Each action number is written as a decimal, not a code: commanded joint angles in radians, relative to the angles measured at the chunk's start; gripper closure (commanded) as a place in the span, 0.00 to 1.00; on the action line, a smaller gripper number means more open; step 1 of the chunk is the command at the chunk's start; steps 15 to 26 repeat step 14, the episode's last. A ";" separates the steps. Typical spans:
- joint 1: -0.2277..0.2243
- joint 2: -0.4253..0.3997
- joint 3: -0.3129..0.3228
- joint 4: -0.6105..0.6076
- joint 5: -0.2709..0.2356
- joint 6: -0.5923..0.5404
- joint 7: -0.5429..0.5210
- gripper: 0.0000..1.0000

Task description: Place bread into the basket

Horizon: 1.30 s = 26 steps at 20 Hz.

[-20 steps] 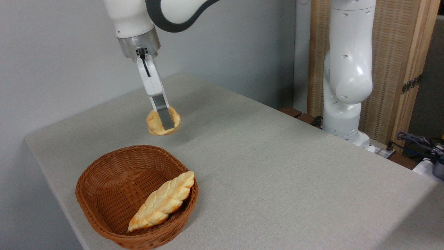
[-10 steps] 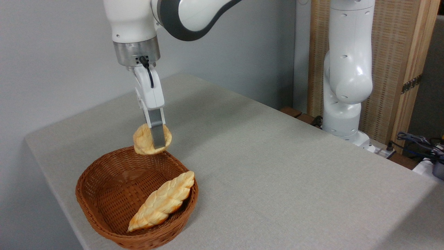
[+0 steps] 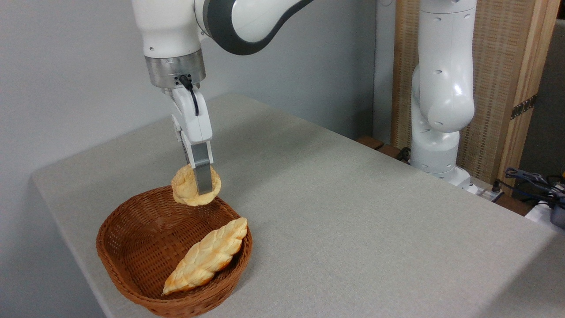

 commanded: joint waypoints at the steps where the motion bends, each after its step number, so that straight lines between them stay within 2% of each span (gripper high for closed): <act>1: -0.004 0.003 0.013 0.012 -0.006 0.009 0.001 0.00; 5: -0.004 0.001 0.014 0.012 -0.005 0.009 -0.003 0.00; 12: -0.007 -0.013 0.115 0.013 -0.004 -0.008 -0.072 0.00; 14: -0.002 -0.013 0.137 0.052 -0.002 -0.010 -0.072 0.00; 26: -0.002 -0.013 0.137 0.052 -0.002 -0.010 -0.072 0.00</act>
